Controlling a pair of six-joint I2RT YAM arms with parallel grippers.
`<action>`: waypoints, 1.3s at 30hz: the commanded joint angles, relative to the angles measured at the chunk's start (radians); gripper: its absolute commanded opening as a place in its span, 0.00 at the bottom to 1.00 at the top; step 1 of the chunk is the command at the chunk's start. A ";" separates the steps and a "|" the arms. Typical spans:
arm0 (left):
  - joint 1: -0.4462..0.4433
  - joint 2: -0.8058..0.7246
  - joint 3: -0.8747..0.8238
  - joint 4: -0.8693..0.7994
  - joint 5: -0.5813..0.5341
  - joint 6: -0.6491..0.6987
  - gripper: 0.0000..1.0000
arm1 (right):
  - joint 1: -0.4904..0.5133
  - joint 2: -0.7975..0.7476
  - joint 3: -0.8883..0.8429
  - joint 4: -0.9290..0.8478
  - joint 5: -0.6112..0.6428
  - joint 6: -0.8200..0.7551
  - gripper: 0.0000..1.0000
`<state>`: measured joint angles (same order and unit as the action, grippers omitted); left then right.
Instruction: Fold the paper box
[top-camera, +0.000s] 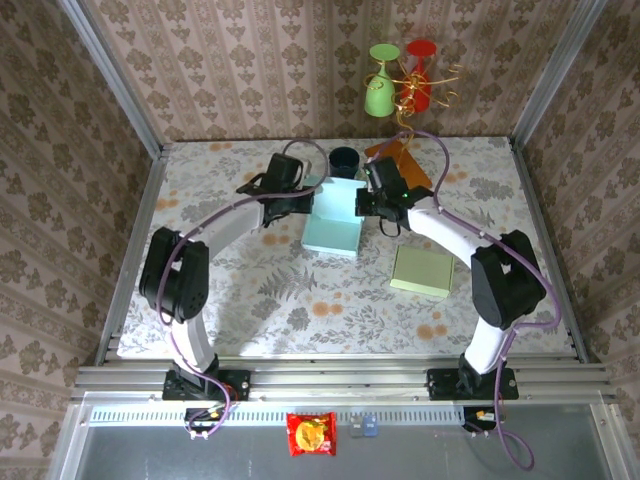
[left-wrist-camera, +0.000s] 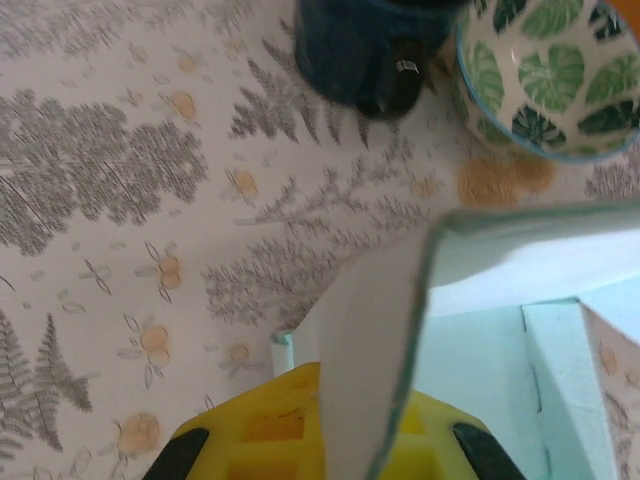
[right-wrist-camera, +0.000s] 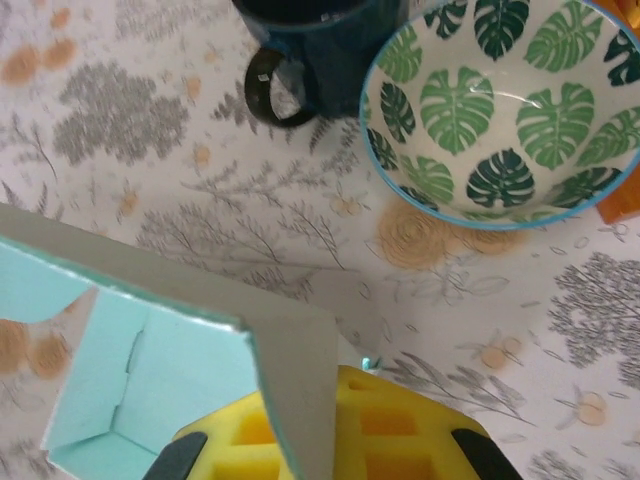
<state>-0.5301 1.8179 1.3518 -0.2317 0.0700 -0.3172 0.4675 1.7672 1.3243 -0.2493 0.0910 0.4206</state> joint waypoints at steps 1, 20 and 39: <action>0.014 -0.058 -0.083 0.224 0.030 -0.030 0.01 | 0.036 -0.012 -0.002 0.197 0.051 0.132 0.00; 0.058 -0.117 -0.399 0.602 0.178 -0.032 0.05 | 0.098 0.014 -0.146 0.334 0.051 0.270 0.08; 0.030 -0.183 -0.506 0.636 0.050 0.024 0.05 | 0.111 -0.165 -0.105 -0.093 -0.148 0.448 0.69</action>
<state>-0.4927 1.6669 0.8482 0.4095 0.1406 -0.3168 0.5751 1.6337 1.1858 -0.2291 0.0200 0.8368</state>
